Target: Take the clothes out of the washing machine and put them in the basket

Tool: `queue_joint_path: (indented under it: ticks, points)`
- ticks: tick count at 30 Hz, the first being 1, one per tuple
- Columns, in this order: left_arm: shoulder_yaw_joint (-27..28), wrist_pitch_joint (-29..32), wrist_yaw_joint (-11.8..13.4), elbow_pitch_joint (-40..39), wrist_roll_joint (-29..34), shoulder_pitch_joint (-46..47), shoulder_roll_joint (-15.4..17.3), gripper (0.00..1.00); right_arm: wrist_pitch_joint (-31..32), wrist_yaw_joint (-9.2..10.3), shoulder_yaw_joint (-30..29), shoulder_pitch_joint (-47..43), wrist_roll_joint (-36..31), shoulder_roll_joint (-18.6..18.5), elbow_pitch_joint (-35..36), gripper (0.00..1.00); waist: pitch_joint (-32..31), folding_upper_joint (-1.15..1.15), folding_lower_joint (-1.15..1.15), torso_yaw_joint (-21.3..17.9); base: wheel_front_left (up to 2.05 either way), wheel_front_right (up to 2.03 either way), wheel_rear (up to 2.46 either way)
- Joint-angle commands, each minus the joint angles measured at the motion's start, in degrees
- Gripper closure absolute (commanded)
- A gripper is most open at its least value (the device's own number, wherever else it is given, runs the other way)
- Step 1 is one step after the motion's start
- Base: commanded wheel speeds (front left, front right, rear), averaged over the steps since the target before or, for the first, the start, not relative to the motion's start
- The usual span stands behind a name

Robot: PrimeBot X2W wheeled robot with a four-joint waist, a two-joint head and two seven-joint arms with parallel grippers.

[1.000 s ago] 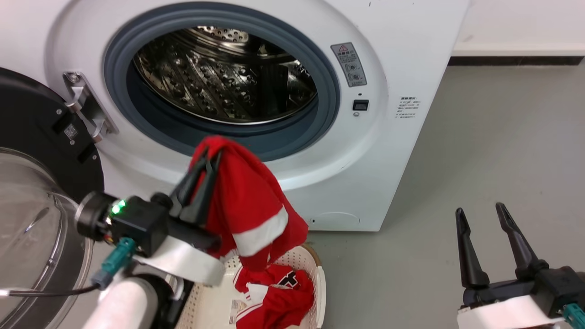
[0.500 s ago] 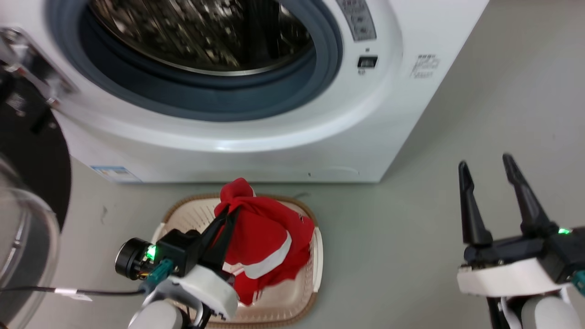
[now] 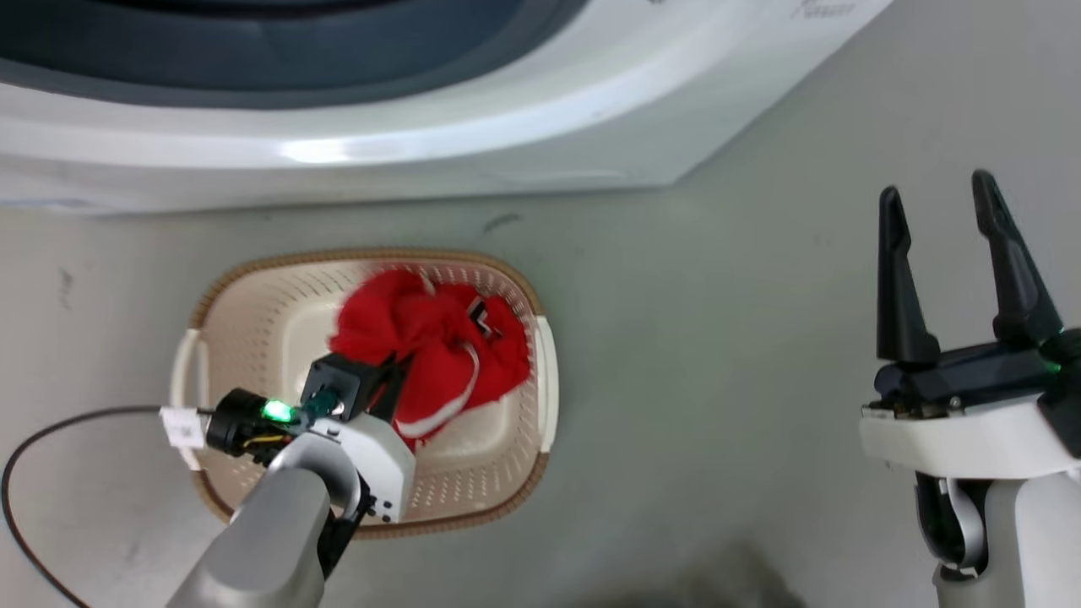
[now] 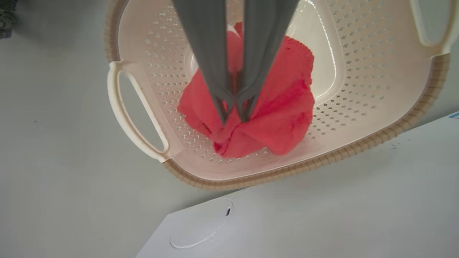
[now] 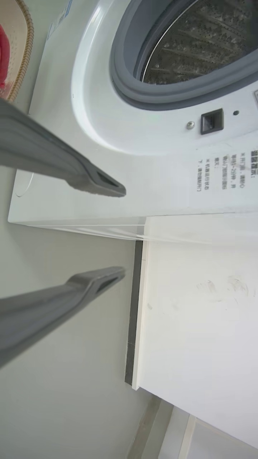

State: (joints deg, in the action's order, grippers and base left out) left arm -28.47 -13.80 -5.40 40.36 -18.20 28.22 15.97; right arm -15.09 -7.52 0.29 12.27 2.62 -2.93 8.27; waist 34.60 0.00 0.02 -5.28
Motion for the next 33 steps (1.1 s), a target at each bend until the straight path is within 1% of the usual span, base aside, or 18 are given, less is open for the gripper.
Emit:
queue_joint_path:
  ticks: [1,7,12,16,21,22,23,26,28,33]
  points:
    - [-0.41,-0.35,-0.15,2.75,0.47,2.11,-0.22,1.00,-0.11,0.06,0.00,1.39,0.35,0.10,0.30,0.00,4.80,0.00,-0.02,-2.52,0.00,0.00,0.00]
    - [-3.28,-0.01,-0.94,16.02,2.69,9.70,-1.52,1.00,-0.12,0.06,-0.70,3.25,1.37,0.10,0.90,0.00,9.05,0.00,-0.02,-3.83,0.00,0.00,0.00]
    - [-5.51,1.71,-1.36,25.21,4.23,14.87,-1.62,1.00,-0.11,0.06,-0.77,4.32,1.96,0.09,1.08,0.00,11.35,0.00,-0.02,-4.48,0.00,0.00,0.00]
    - [-6.89,4.49,-1.53,29.92,4.78,17.54,-2.53,1.00,-0.11,0.06,-0.84,4.69,2.42,0.10,1.15,0.00,12.66,0.00,-0.02,-4.74,0.00,0.00,0.00]
    - [-7.96,7.78,-1.70,32.21,4.72,18.57,-3.01,1.00,-0.11,0.06,-0.49,5.62,2.77,0.09,0.95,0.00,13.17,0.00,-0.02,-5.15,0.00,0.00,0.00]
    - [-8.05,8.70,-1.75,32.45,4.46,18.36,-3.14,0.79,-0.12,0.06,-0.52,5.64,2.89,0.09,0.84,0.00,12.97,0.00,-0.02,-5.20,0.00,0.00,0.00]
    - [-8.24,9.20,-1.80,32.61,4.41,18.08,-3.28,0.00,-0.11,0.06,-0.59,5.50,2.96,0.09,0.75,0.00,12.71,0.00,-0.02,-5.20,0.00,0.00,0.00]
    - [-8.51,10.11,-1.93,32.93,3.57,16.91,-3.62,0.00,-0.11,0.06,-0.60,5.15,2.94,0.09,0.52,0.00,11.31,0.00,-0.02,-5.04,0.00,0.00,0.00]
    - [-8.32,9.29,-1.92,33.02,2.87,16.40,-3.77,0.00,-0.11,0.06,-0.64,4.64,2.90,0.09,0.43,0.00,10.08,0.00,-0.02,-4.70,0.00,0.00,0.00]
    - [-5.98,4.05,-1.93,33.08,-0.31,14.57,-4.55,0.00,-0.11,0.06,-0.30,3.20,2.65,0.09,-0.04,0.00,5.78,0.00,-0.02,-3.48,0.00,0.00,0.00]
